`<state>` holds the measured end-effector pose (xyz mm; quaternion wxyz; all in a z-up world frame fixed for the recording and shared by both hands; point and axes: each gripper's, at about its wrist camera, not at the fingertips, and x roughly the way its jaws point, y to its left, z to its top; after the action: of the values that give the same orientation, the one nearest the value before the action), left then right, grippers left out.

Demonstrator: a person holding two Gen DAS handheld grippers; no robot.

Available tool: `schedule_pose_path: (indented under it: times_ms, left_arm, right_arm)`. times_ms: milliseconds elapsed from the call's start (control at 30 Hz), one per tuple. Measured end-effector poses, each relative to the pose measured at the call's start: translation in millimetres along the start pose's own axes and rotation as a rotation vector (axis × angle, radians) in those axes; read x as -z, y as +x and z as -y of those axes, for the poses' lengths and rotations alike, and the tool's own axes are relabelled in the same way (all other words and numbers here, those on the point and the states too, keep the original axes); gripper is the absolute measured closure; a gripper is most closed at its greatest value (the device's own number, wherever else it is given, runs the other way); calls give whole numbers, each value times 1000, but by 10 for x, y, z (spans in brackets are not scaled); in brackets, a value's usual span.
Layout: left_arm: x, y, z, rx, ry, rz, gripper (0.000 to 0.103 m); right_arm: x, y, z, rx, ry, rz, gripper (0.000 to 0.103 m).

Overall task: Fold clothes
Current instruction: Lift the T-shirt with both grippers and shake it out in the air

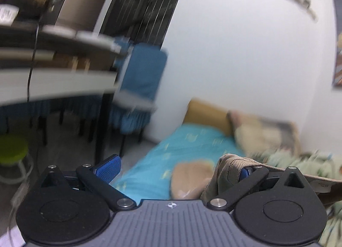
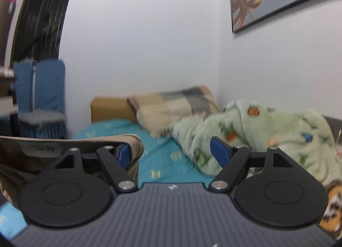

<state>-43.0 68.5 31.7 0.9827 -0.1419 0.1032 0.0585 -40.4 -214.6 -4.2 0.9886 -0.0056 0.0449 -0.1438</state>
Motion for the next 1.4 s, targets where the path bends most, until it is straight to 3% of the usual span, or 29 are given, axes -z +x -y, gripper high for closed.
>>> schedule_pose_path:
  times_ms: [233,467,600,667,800,1067,1233,1400]
  left_arm:
    - [-1458,-741,335,102,19,243,0]
    - [-2840,-1527,910,180,135,439,0]
    - [-3278,-1508,1234,209,183,476,0]
    - [-3384,-1236,1410,222,196,453,0]
    - [-3253,-291,1515,240,208,338,0]
    - [-2276,2071,1453,218,199,87,0]
    - [-1496,3801,1472,113,194,4,0]
    - [-309,5453,1369,60,193,-132,0]
  right_arm:
    - [-1470,-523,113,-54,59,225,26]
    - [-3020,-985,329,-79,140,361,25]
    - [-3516,-907,400,-58,117,397,21]
    - [-3630,-757,418,-45,93,393,17]
    - [-3449,-177,394,-42,49,293,17]
    - [-2426,1545,138,-56,15,15,18]
    - [-1670,3006,-334,-8,-63,-56,19]
    - [-604,4347,-604,-22,-21,-186,19]
